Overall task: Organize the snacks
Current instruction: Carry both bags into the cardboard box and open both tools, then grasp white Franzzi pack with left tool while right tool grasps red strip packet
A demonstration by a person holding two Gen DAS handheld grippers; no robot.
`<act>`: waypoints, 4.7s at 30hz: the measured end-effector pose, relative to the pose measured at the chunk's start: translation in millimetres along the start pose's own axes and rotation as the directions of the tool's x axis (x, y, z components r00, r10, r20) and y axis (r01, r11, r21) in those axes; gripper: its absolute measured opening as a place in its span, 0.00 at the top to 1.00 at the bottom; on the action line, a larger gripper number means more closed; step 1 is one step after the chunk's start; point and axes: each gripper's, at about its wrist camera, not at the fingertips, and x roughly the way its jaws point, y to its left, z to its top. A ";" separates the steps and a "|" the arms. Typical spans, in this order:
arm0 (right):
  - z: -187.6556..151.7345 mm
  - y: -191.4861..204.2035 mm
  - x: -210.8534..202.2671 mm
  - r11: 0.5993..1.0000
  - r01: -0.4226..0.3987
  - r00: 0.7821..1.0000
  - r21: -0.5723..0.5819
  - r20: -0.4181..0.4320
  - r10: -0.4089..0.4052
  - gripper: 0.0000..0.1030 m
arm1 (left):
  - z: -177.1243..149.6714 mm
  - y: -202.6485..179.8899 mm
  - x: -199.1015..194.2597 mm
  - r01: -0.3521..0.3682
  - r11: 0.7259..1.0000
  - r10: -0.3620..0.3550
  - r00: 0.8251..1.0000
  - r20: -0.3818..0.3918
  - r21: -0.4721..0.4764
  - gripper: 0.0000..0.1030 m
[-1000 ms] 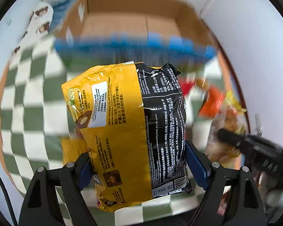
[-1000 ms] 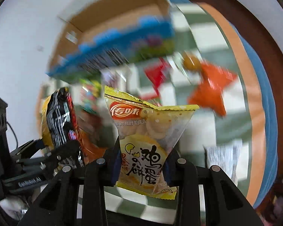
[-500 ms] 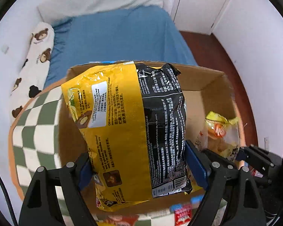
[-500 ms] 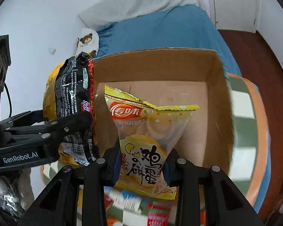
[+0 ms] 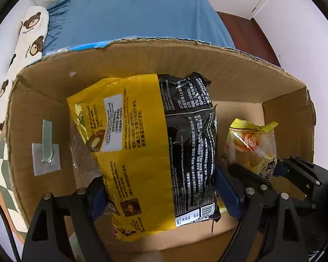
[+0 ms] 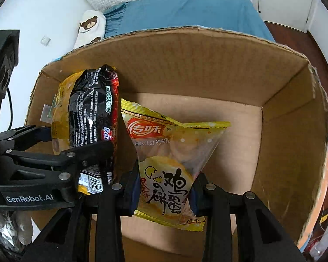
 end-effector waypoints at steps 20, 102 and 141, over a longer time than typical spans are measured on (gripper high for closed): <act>-25.0 8.9 -47.7 0.992 0.091 0.989 0.088 0.106 -0.101 0.12 | -37.5 24.3 -60.8 -0.043 0.992 0.065 0.979 0.191 -0.121 0.08; -339.6 2.5 7.7 0.930 0.235 0.965 0.282 -0.180 -0.189 0.47 | -302.1 -40.3 62.5 -0.087 0.993 0.094 0.992 -0.087 0.075 0.45; -344.8 -25.3 -5.3 0.916 0.157 0.965 0.368 -0.257 -0.062 0.41 | -331.8 -32.5 96.4 -0.003 0.997 -0.020 0.948 -0.319 -0.071 0.43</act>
